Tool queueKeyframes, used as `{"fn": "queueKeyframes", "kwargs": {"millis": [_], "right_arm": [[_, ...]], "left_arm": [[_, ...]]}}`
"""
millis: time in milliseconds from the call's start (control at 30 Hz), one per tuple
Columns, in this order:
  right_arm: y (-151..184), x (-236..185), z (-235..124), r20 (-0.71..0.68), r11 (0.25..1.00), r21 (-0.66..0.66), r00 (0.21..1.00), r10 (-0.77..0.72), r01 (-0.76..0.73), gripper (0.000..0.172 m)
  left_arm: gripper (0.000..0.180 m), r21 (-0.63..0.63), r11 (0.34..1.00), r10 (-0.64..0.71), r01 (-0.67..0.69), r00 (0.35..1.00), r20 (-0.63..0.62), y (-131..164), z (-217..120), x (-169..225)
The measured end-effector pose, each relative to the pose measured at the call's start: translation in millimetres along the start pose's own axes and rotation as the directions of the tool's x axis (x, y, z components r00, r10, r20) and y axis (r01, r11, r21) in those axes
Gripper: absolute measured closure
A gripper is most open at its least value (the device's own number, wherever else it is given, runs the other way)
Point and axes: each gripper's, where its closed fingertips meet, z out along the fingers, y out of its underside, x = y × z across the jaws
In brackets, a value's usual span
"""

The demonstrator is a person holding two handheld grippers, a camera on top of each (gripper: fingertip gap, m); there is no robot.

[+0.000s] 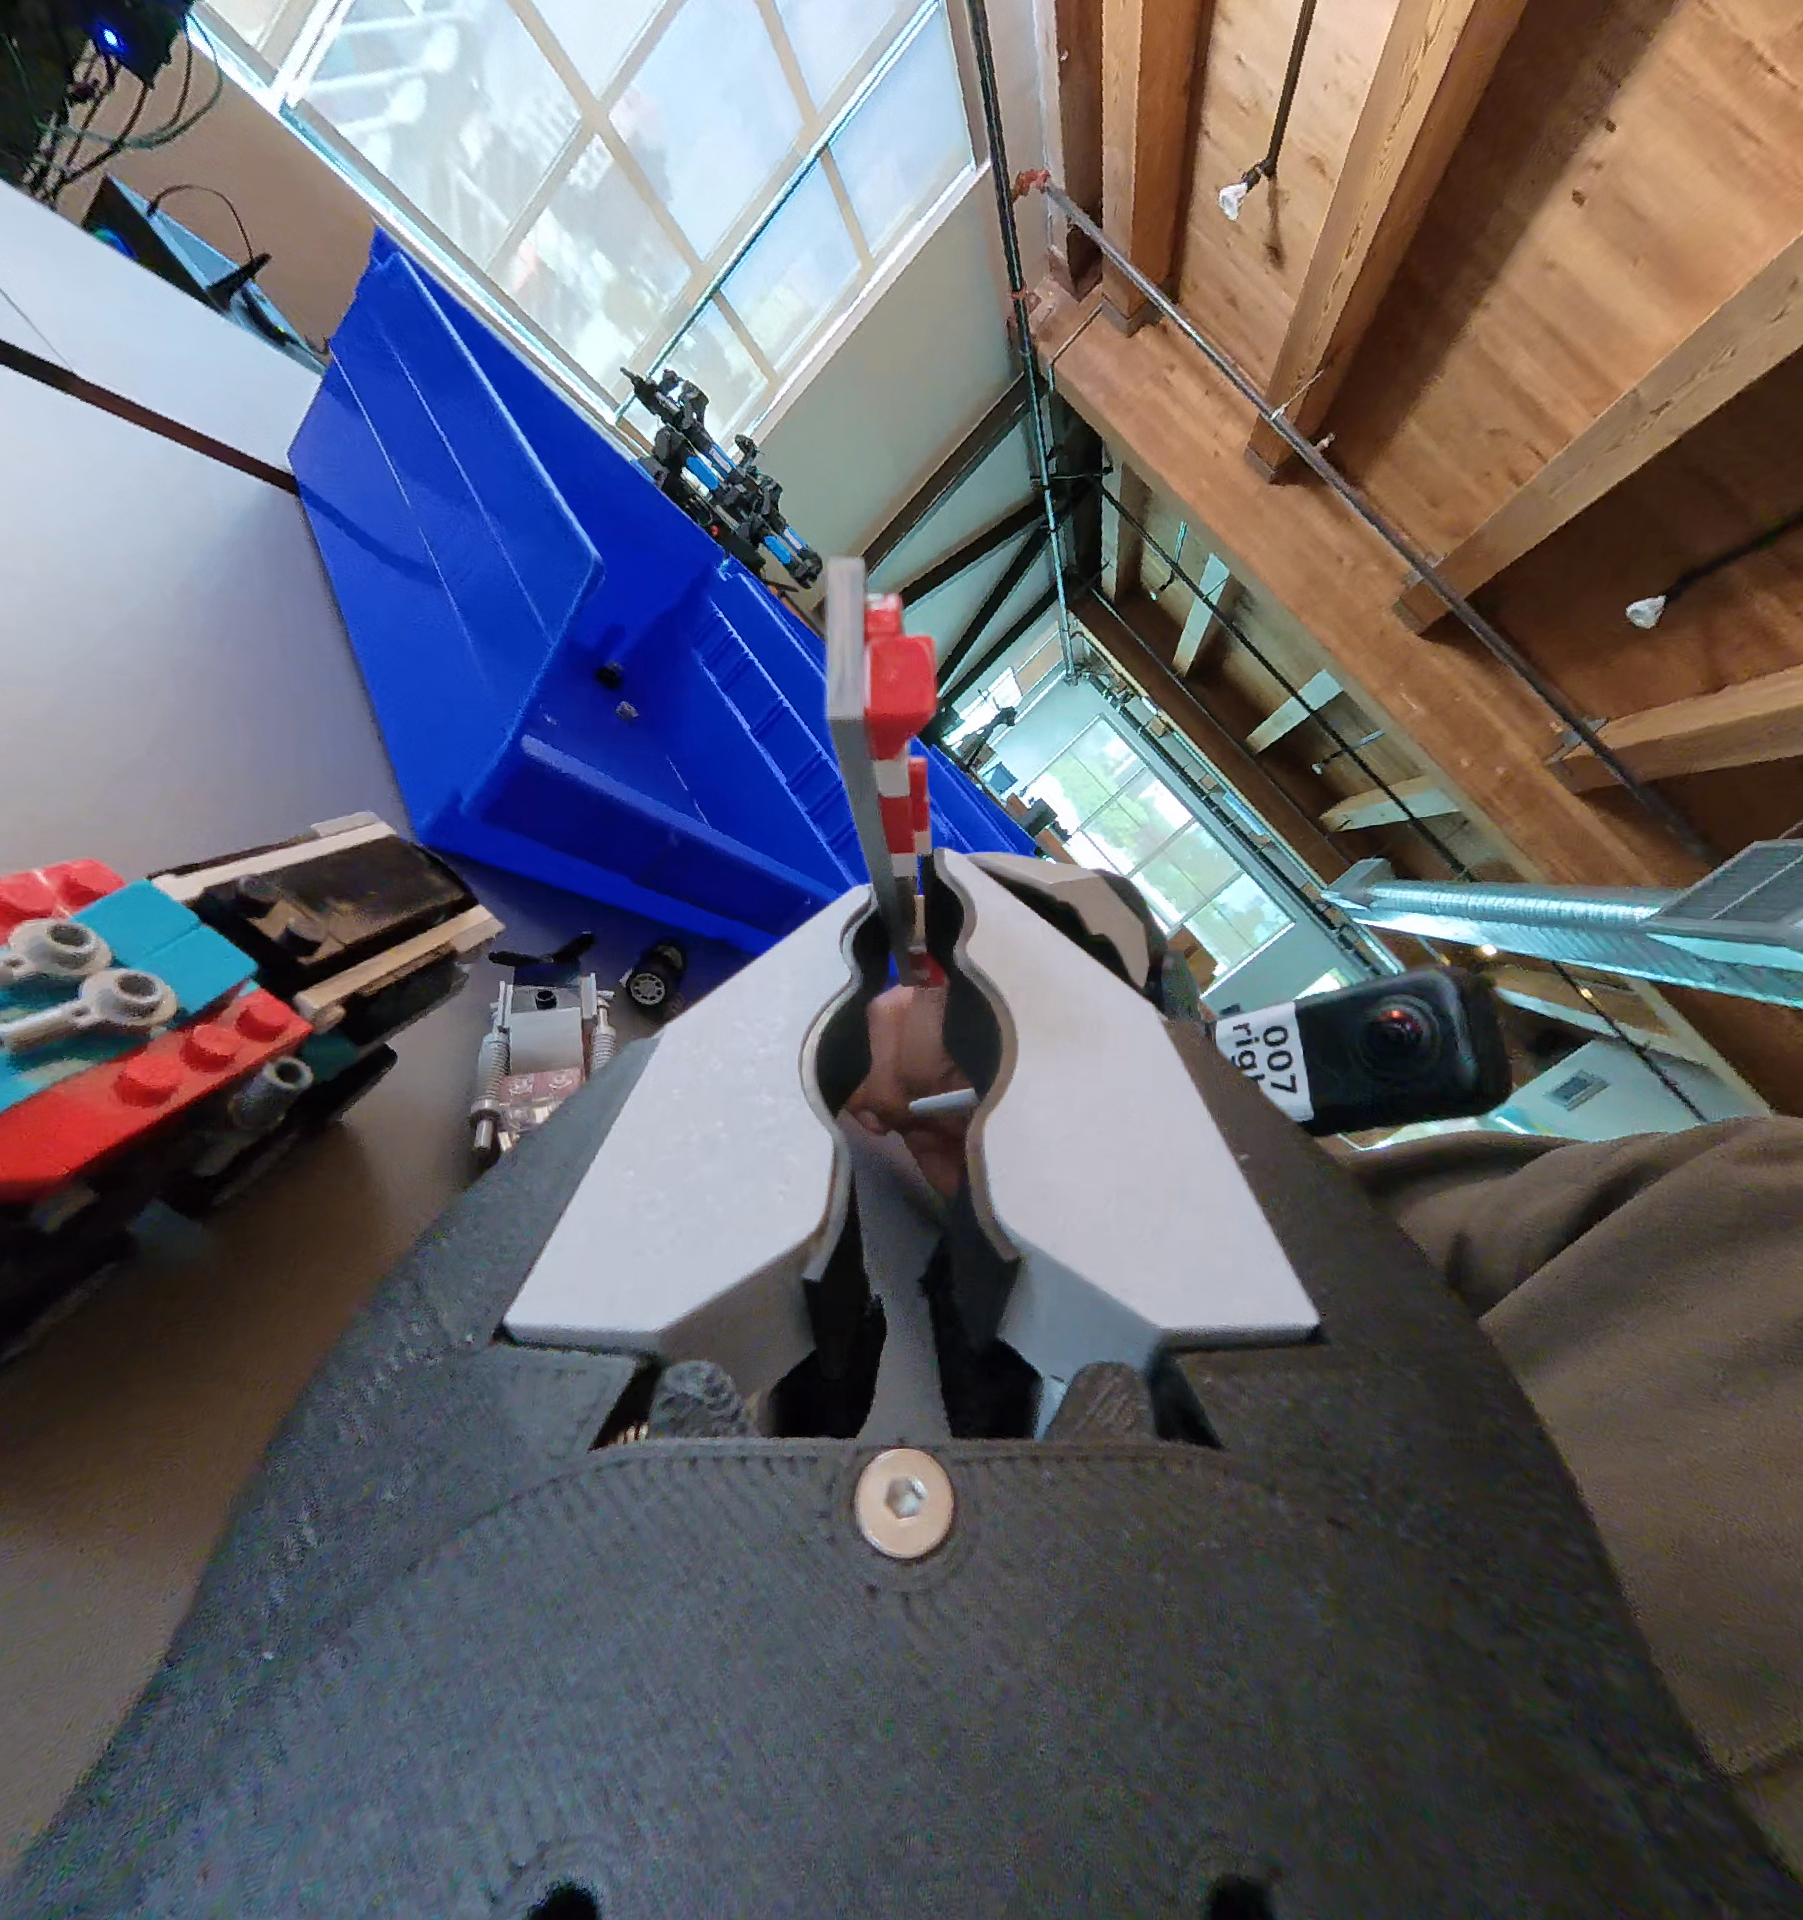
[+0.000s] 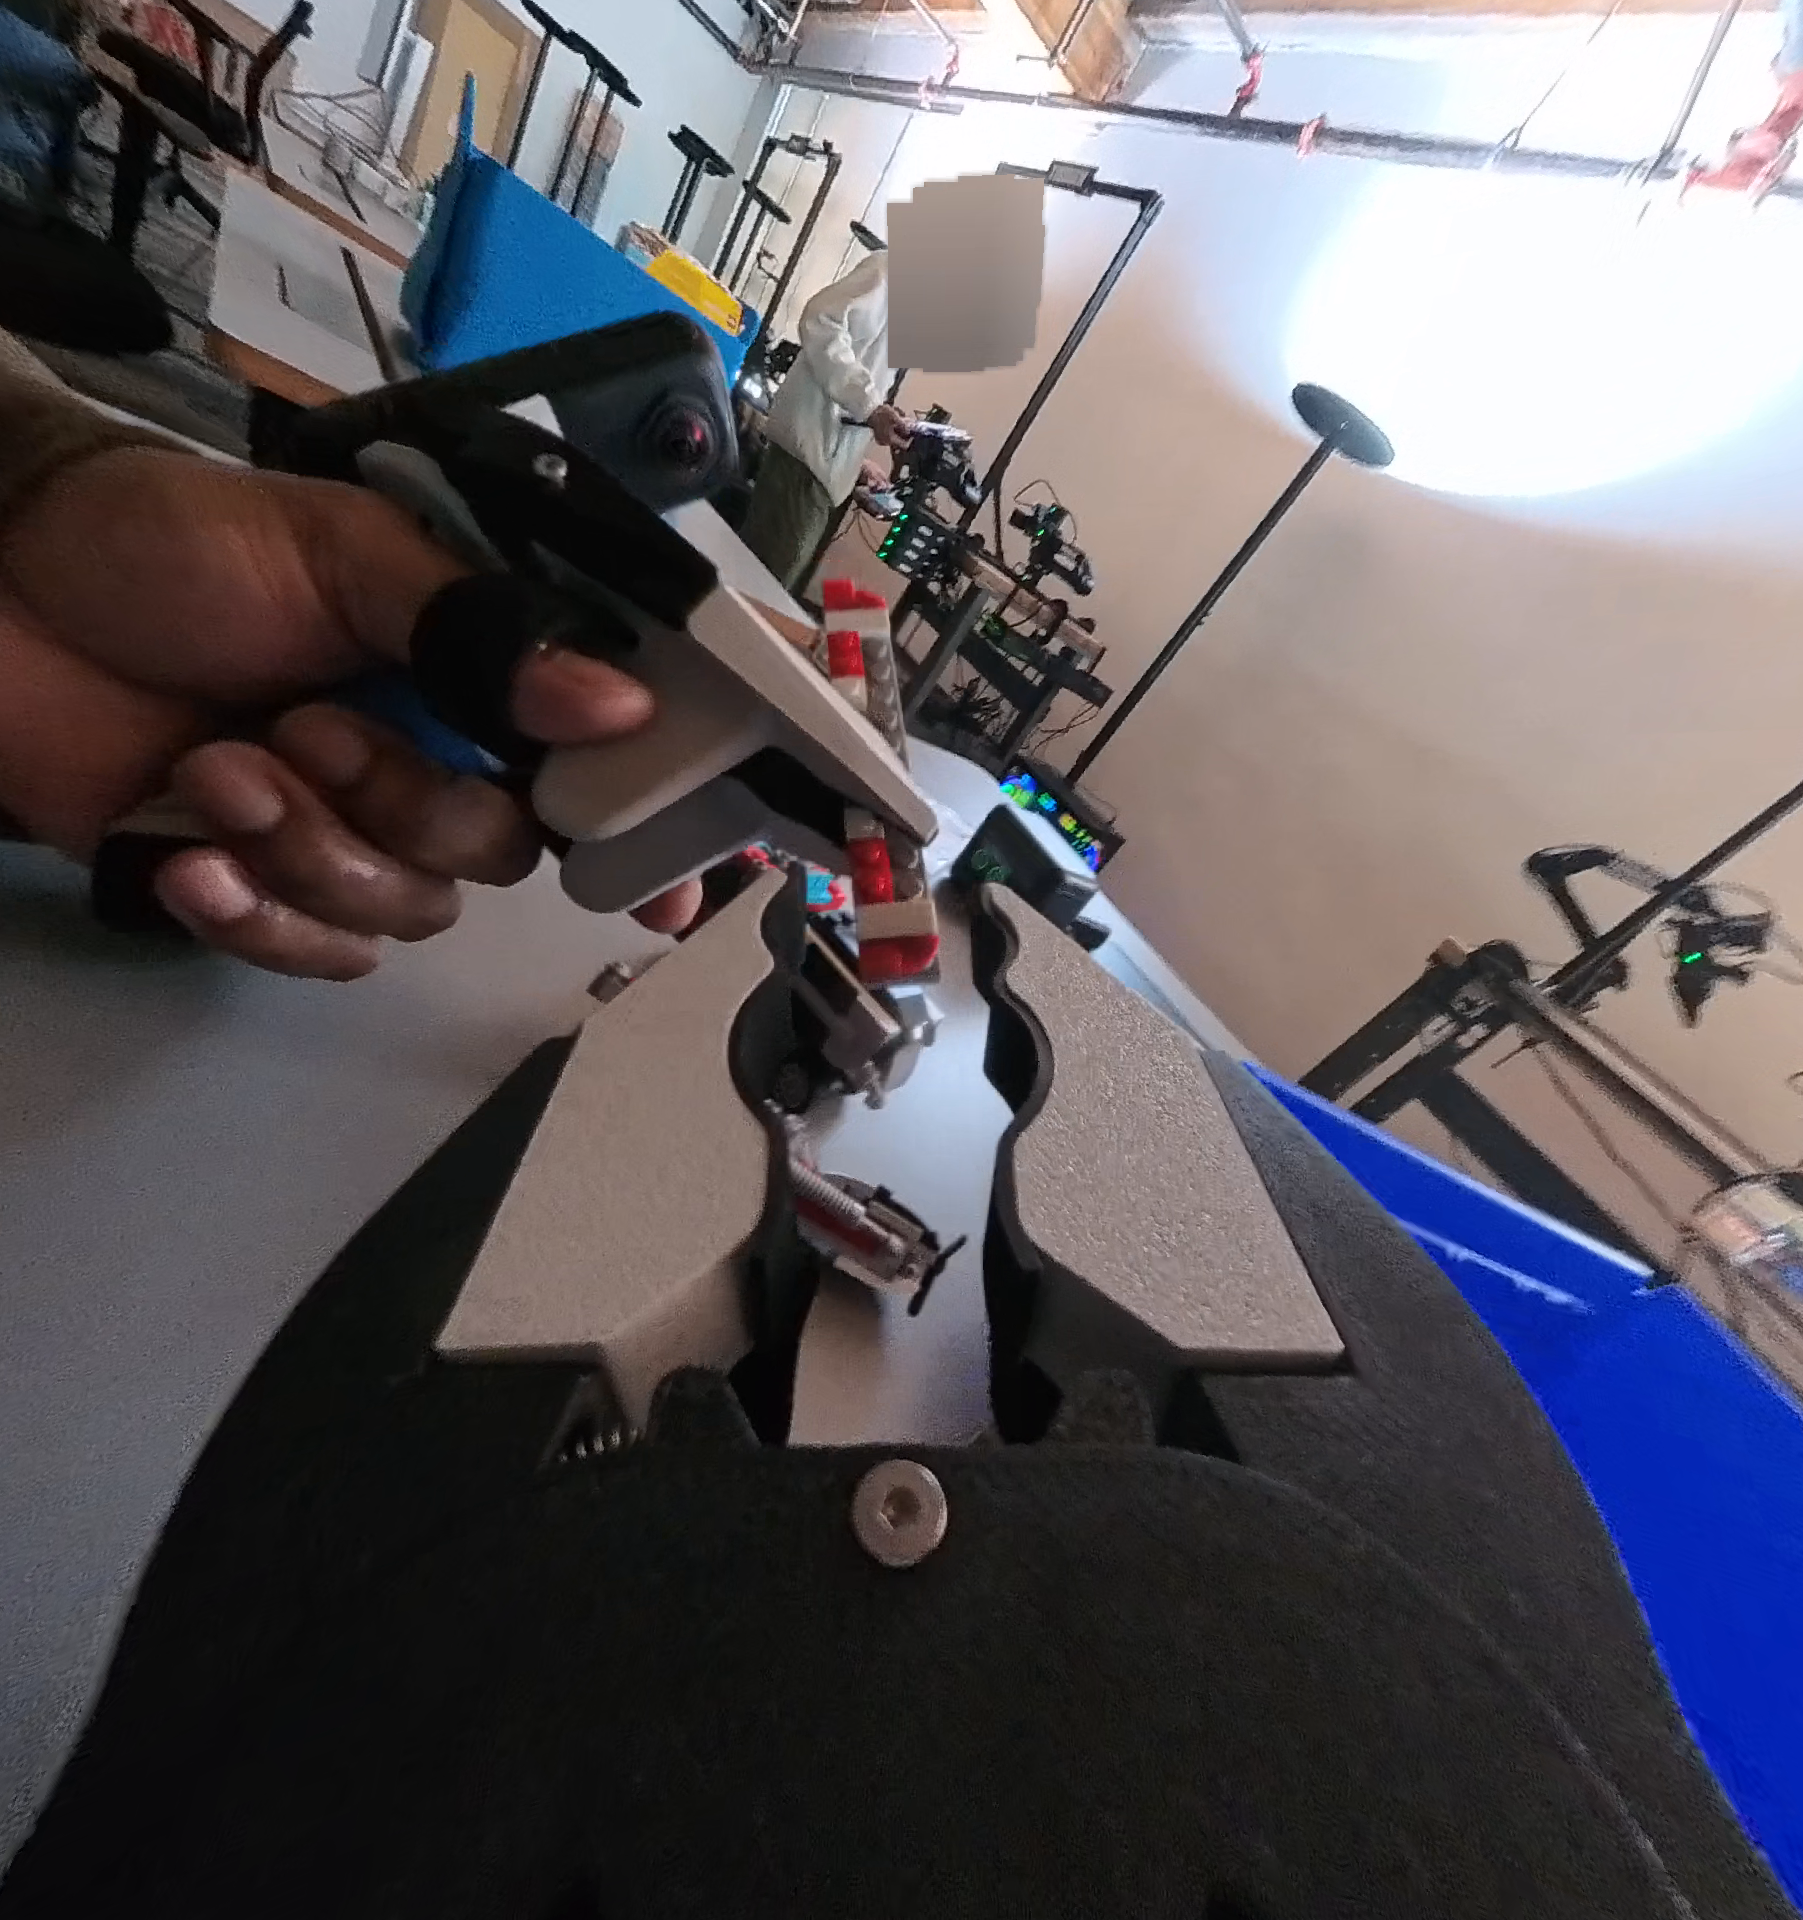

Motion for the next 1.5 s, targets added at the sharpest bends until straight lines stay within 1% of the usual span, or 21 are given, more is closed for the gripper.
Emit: {"fn": "queueKeyframes", "kwargs": {"millis": [67, 167, 300, 367, 467, 567, 667, 767, 900, 967, 1067, 1267, 1500], "right_arm": [[1, -1, 0, -0.013, 0.998, -0.010, 0.998, -0.054, 0.054, 0.140], [10, -4, 1, -0.019, 0.993, -0.067, 0.995, -0.096, 0.094, 0.140], [17, -5, 1, -0.024, 0.989, -0.103, 0.994, -0.107, 0.104, 0.143], [17, -4, 1, -0.021, 0.991, -0.103, 0.995, -0.094, 0.091, 0.155], [14, -5, -2, 0.010, 0.997, -0.074, 1.000, -0.029, 0.030, 0.155], [12, -3, -6, 0.031, 0.998, -0.050, 0.999, 0.034, -0.033, 0.155], [14, -3, -6, 0.047, 0.997, -0.053, 0.997, 0.064, -0.062, 0.156], [17, -4, -6, 0.059, 0.996, -0.066, 0.996, 0.071, -0.068, 0.155], [20, -3, -6, 0.042, 0.995, -0.083, 0.998, 0.052, -0.048, 0.153], [18, 1, -6, 0.006, 0.996, -0.086, 1.000, 0.022, -0.021, 0.147], [17, 1, -5, -0.027, 0.994, -0.103, 0.999, -0.037, 0.034, 0.144], [20, -7, -1, -0.040, 0.979, -0.158, 0.989, -0.141, 0.133, 0.145], [24, -7, -2, -0.047, 0.956, -0.221, 0.977, -0.207, 0.192, 0.149]], "left_arm": [[0.172, -0.005, 1.000, -0.030, 0.030, 1.000, -0.005, 4, 1, -2], [0.172, -0.014, 0.998, -0.055, 0.055, 0.998, -0.010, 8, 2, -3], [0.172, -0.031, 0.997, -0.071, 0.070, 0.997, -0.030, 12, 5, 1], [0.171, -0.047, 0.995, -0.094, 0.092, 0.994, -0.049, 15, 6, 3], [0.172, -0.038, 0.994, -0.102, 0.099, 0.991, -0.083, 12, 7, 8], [0.165, 0.004, 0.994, -0.113, 0.113, 0.990, -0.089, 3, 4, 6], [0.171, -0.006, 0.991, -0.137, 0.137, 0.985, -0.106, 3, 4, 6], [0.174, -0.010, 0.991, -0.130, 0.130, 0.988, -0.081, 5, 4, 2], [0.174, 0.013, 0.998, -0.067, 0.067, 0.998, -0.016, 5, 2, -3], [0.175, 0.026, 1.000, -0.004, 0.003, 1.000, 0.030, 3, 1, -5], [0.174, 0.018, 0.996, 0.091, -0.093, 0.992, 0.088, 4, 0, -7], [0.174, -0.050, 0.979, 0.201, -0.197, 0.976, 0.089, 19, 7, 1], [0.174, -0.104, 0.944, 0.324, -0.313, 0.940, 0.108, 25, 9, 3]]}}
